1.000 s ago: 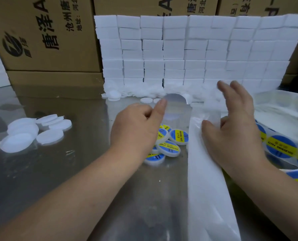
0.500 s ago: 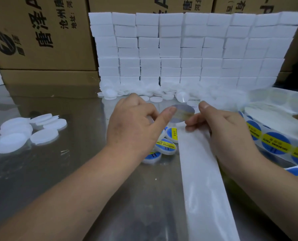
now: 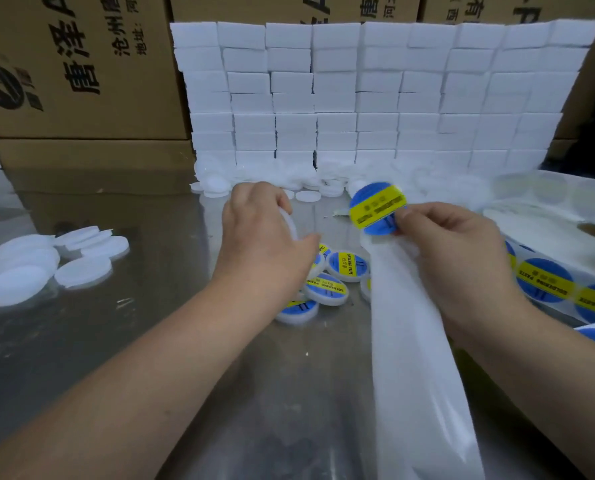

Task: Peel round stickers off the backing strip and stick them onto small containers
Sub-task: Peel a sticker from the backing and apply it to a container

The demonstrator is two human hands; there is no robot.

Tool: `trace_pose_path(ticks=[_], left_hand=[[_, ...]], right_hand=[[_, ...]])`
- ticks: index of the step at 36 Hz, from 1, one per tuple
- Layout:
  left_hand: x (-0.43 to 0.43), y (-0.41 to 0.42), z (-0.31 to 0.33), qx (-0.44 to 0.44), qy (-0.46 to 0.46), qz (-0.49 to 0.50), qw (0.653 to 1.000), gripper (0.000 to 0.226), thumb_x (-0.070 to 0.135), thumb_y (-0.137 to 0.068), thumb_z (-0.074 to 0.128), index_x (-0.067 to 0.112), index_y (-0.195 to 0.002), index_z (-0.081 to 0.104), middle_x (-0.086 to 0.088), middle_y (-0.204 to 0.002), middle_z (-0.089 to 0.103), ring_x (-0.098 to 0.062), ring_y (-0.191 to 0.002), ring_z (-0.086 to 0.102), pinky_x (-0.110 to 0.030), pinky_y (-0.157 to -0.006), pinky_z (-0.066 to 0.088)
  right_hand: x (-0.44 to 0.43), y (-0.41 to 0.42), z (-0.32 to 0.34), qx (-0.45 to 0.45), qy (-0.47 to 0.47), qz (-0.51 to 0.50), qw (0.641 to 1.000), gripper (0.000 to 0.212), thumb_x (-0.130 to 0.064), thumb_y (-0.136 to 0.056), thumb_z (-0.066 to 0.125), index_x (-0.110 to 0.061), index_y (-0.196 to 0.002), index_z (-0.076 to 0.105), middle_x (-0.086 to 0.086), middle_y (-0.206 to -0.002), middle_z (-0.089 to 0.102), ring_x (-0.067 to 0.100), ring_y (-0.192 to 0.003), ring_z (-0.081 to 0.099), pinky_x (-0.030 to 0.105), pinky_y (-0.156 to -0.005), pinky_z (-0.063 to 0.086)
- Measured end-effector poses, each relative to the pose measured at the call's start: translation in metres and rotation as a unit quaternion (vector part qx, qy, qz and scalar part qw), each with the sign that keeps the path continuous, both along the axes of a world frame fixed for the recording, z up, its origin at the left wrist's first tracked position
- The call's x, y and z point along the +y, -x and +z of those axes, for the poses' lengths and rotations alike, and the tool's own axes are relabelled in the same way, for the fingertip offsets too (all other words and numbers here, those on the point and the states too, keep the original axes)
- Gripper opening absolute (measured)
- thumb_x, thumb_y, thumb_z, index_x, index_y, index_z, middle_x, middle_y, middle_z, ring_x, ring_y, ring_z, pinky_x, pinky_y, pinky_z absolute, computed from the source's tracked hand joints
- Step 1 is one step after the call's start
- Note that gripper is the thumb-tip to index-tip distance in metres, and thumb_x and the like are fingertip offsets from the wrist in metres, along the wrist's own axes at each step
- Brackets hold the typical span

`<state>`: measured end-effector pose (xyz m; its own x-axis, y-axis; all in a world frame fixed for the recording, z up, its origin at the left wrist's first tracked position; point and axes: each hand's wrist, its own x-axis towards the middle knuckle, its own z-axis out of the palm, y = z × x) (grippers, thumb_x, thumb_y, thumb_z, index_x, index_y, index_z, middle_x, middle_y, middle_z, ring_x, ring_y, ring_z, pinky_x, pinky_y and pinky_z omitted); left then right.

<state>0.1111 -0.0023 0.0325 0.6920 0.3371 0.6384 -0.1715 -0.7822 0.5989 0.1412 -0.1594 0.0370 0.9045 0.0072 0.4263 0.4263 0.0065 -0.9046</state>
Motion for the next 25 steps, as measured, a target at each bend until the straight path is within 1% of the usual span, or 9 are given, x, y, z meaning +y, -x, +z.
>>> trace_pose_path(ticks=[4, 6, 8, 10, 12, 14, 16, 20, 25], left_hand=[[0.005, -0.001, 0.001, -0.01, 0.143, -0.06, 0.988, 0.018, 0.019, -0.091, 0.048, 0.024, -0.107, 0.04, 0.009, -0.121, 0.04, -0.009, -0.091, 0.048, -0.019, -0.073, 0.034], [0.003, 0.0, 0.002, -0.02, 0.195, -0.096, 0.976, 0.037, 0.029, -0.096, 0.041, 0.024, -0.132, 0.036, 0.016, -0.127, 0.039, 0.014, -0.087, 0.05, -0.008, -0.071, 0.042], [0.002, -0.002, 0.002, -0.032, 0.25, -0.131, 0.959, 0.044, 0.033, -0.097, 0.038, 0.024, -0.139, 0.032, 0.015, -0.131, 0.042, 0.011, -0.101, 0.052, -0.015, -0.09, 0.044], [-0.001, 0.0, 0.004, -0.025, 0.313, -0.188, 0.931, 0.032, 0.032, -0.097, 0.037, 0.032, -0.129, 0.041, 0.001, -0.134, 0.049, -0.01, -0.101, 0.062, -0.029, -0.08, 0.055], [-0.005, 0.004, 0.008, -0.014, 0.332, -0.218, 0.918, 0.022, 0.028, -0.098, 0.038, 0.042, -0.108, 0.051, -0.006, -0.132, 0.051, -0.019, -0.099, 0.064, -0.025, -0.065, 0.056], [-0.007, 0.003, 0.008, -0.003, 0.362, -0.235, 0.902, 0.029, 0.021, -0.098, 0.038, 0.044, -0.096, 0.056, -0.009, -0.13, 0.052, -0.024, -0.099, 0.064, -0.033, -0.071, 0.057], [-0.008, 0.004, 0.01, 0.012, 0.411, -0.256, 0.875, 0.033, 0.015, -0.098, 0.037, 0.039, -0.094, 0.059, -0.011, -0.121, 0.059, -0.027, -0.095, 0.065, -0.043, -0.078, 0.056], [-0.006, 0.007, 0.012, 0.022, 0.476, -0.326, 0.816, 0.029, 0.008, -0.096, 0.033, 0.023, -0.094, 0.058, -0.01, -0.091, 0.068, -0.021, -0.073, 0.066, -0.032, -0.061, 0.055], [-0.007, 0.007, 0.012, 0.042, 0.524, -0.385, 0.759, 0.029, 0.013, -0.093, 0.029, 0.016, -0.092, 0.058, -0.018, -0.097, 0.064, -0.025, -0.076, 0.066, -0.035, -0.07, 0.055]], right_hand=[[-0.003, -0.003, 0.002, 0.003, -0.032, 0.006, 0.999, 0.033, -0.019, -0.085, 0.058, -0.032, -0.057, 0.069, -0.015, -0.058, 0.064, -0.001, -0.055, 0.054, 0.015, -0.056, 0.045], [0.001, 0.0, 0.0, -0.006, 0.014, 0.044, 0.999, 0.033, -0.017, -0.084, 0.058, -0.034, -0.058, 0.069, -0.015, -0.056, 0.063, -0.002, -0.055, 0.053, 0.013, -0.055, 0.043], [0.005, 0.003, -0.004, -0.01, 0.055, 0.078, 0.995, 0.035, -0.015, -0.084, 0.059, -0.034, -0.056, 0.069, -0.015, -0.054, 0.062, -0.002, -0.053, 0.051, 0.013, -0.054, 0.041], [0.007, 0.003, -0.005, -0.004, 0.063, 0.105, 0.992, 0.035, -0.014, -0.083, 0.059, -0.031, -0.054, 0.069, -0.014, -0.052, 0.061, -0.001, -0.051, 0.049, 0.011, -0.049, 0.038], [0.007, 0.004, -0.006, 0.006, 0.063, 0.13, 0.99, 0.031, -0.015, -0.081, 0.061, -0.029, -0.055, 0.069, -0.011, -0.053, 0.06, 0.005, -0.055, 0.049, 0.017, -0.052, 0.038], [0.007, 0.005, -0.006, 0.011, 0.063, 0.152, 0.986, 0.028, -0.017, -0.08, 0.062, -0.029, -0.057, 0.07, -0.008, -0.056, 0.061, 0.009, -0.061, 0.051, 0.025, -0.06, 0.039], [0.007, 0.007, -0.006, 0.011, 0.063, 0.169, 0.984, 0.027, -0.016, -0.081, 0.062, -0.03, -0.059, 0.071, -0.008, -0.058, 0.063, 0.01, -0.064, 0.054, 0.028, -0.064, 0.041], [0.007, 0.009, -0.006, 0.03, 0.06, 0.186, 0.98, 0.029, -0.014, -0.081, 0.061, -0.032, -0.061, 0.073, -0.009, -0.058, 0.064, 0.007, -0.062, 0.056, 0.026, -0.063, 0.045], [0.008, 0.011, -0.005, 0.051, 0.035, 0.196, 0.979, 0.029, -0.011, -0.081, 0.061, -0.028, -0.061, 0.073, -0.007, -0.057, 0.062, 0.009, -0.061, 0.055, 0.02, -0.058, 0.045]])
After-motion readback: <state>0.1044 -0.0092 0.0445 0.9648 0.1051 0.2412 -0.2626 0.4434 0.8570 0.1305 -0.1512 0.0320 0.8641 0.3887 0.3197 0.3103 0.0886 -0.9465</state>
